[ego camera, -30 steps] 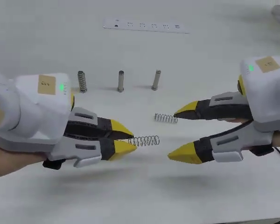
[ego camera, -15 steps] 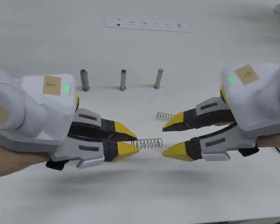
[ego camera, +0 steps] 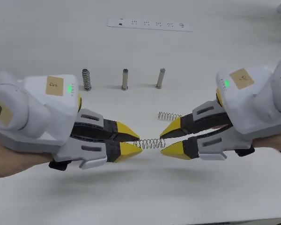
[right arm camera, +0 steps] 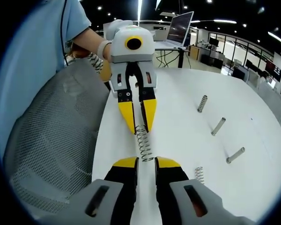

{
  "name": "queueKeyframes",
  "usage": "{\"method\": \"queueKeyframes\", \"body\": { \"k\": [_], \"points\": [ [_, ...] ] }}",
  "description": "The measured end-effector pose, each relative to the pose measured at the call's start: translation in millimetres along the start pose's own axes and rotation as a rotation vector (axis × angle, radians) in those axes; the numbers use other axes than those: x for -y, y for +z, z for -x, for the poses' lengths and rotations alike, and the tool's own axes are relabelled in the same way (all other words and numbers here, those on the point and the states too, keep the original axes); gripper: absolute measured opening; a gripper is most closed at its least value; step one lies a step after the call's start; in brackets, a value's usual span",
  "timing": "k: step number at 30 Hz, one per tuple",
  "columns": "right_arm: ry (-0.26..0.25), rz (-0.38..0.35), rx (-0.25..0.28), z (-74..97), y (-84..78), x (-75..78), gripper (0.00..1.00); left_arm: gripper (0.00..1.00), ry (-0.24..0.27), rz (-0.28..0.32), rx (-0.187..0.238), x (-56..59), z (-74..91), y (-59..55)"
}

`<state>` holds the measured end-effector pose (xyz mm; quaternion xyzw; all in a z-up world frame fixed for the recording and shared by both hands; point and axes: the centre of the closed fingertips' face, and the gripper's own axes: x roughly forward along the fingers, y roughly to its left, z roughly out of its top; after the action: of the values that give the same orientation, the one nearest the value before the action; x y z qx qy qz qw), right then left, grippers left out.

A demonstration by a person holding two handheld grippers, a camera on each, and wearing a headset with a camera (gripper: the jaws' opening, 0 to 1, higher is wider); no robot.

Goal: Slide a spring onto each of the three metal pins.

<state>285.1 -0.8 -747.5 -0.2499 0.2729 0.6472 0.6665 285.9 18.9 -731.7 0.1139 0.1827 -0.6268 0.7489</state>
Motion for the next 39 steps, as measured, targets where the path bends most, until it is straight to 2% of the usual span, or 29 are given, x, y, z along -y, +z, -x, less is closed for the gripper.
{"method": "queueKeyframes", "body": {
  "k": [17, 27, 30, 39],
  "points": [
    [-0.001, 0.037, -0.014, 1.9, 3.2, 3.8, 0.08, 0.02, 0.002, 0.009, -0.002, 0.0, 1.1, -1.8],
    [0.009, 0.049, -0.023, 9.8, 17.1, 4.4, 0.08, 0.02, 0.005, 0.007, -0.006, -3.0, -0.7, -0.9],
    [0.007, 0.055, -0.045, 9.5, 18.0, 4.3, 0.08, 0.02, 0.005, 0.008, -0.007, -3.5, -1.0, -1.0],
    [0.008, 0.075, -0.044, 12.7, 32.9, 6.0, 0.07, 0.02, -0.001, 0.008, -0.016, -2.5, -1.7, -4.4]
  ]
}}
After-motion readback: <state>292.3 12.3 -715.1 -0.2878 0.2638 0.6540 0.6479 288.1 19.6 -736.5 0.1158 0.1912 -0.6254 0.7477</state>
